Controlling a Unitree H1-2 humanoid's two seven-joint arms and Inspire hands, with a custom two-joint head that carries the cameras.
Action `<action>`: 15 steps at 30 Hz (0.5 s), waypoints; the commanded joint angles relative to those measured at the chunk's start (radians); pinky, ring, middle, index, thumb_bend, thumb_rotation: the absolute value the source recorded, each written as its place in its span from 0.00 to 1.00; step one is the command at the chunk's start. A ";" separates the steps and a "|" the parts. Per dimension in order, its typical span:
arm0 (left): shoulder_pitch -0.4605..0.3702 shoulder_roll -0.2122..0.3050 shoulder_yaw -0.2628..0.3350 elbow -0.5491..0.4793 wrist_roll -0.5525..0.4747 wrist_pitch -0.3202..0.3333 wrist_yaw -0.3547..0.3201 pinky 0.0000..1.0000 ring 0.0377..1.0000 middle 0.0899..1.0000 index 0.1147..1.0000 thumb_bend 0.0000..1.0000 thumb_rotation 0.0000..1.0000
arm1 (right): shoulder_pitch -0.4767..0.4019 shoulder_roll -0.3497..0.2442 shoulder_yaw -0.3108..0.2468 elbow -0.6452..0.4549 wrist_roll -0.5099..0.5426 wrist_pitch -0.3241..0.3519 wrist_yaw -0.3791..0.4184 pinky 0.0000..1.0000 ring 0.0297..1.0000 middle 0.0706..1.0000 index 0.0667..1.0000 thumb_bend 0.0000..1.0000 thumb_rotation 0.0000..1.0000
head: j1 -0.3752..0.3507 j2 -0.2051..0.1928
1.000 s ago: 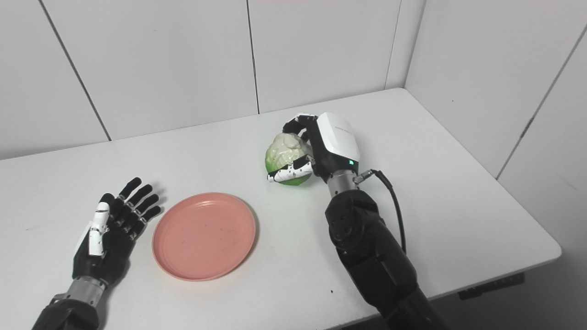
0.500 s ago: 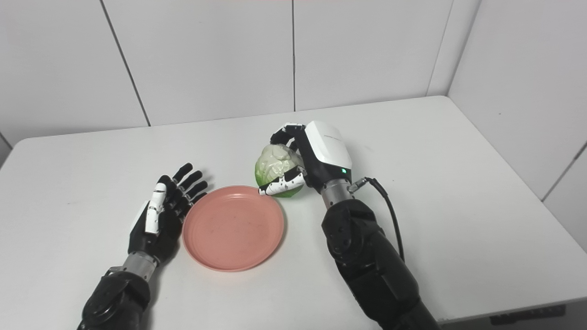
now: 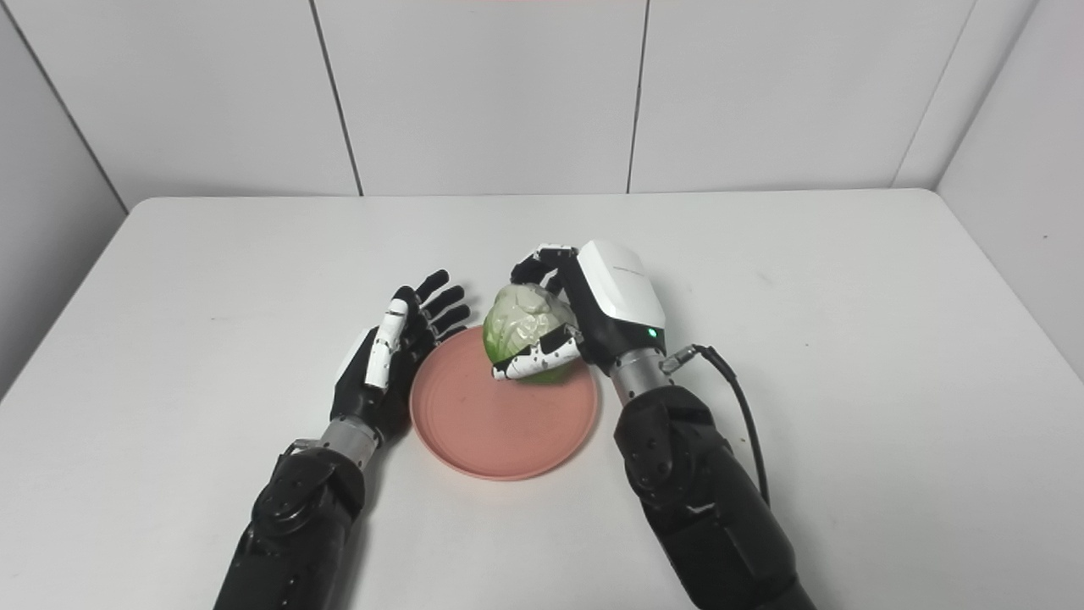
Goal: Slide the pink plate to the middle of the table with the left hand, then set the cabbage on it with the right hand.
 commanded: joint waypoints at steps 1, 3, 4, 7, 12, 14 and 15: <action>0.011 -0.006 -0.008 0.030 0.013 0.062 0.013 0.87 0.88 0.88 0.86 0.43 1.00 | -0.029 0.010 0.002 -0.017 -0.002 -0.055 -0.003 0.34 0.39 0.41 0.48 0.53 0.00 | 0.002 0.001; 0.010 -0.007 -0.008 0.033 0.014 0.062 0.012 0.87 0.88 0.88 0.87 0.43 1.00 | -0.029 0.013 0.011 -0.017 -0.007 -0.053 0.005 0.33 0.38 0.40 0.48 0.53 0.00 | 0.003 0.002; 0.010 -0.007 -0.008 0.034 0.014 0.061 0.011 0.87 0.87 0.88 0.87 0.43 1.00 | -0.028 0.013 0.014 -0.017 -0.007 -0.053 0.009 0.32 0.38 0.39 0.48 0.53 0.00 | 0.003 0.002; 0.010 -0.006 -0.009 0.033 0.014 0.059 0.010 0.87 0.87 0.87 0.86 0.44 1.00 | -0.025 0.018 0.016 -0.019 0.000 -0.052 0.019 0.31 0.37 0.39 0.48 0.53 0.00 | 0.004 0.004; 0.011 -0.005 -0.011 0.028 0.015 0.058 0.008 0.88 0.88 0.88 0.86 0.43 1.00 | -0.019 0.021 0.022 -0.009 0.001 -0.064 0.017 0.29 0.34 0.38 0.49 0.52 0.00 | 0.007 0.008; 0.011 -0.005 -0.011 0.028 0.015 0.060 0.009 0.88 0.88 0.88 0.86 0.43 1.00 | -0.017 0.024 0.024 -0.002 0.000 -0.064 0.016 0.28 0.33 0.37 0.49 0.52 0.00 | 0.008 0.009; 0.011 -0.006 -0.011 0.028 0.014 0.060 0.010 0.88 0.88 0.87 0.86 0.44 1.00 | -0.016 0.026 0.027 0.003 -0.003 -0.065 0.014 0.28 0.33 0.37 0.49 0.52 0.00 | 0.008 0.009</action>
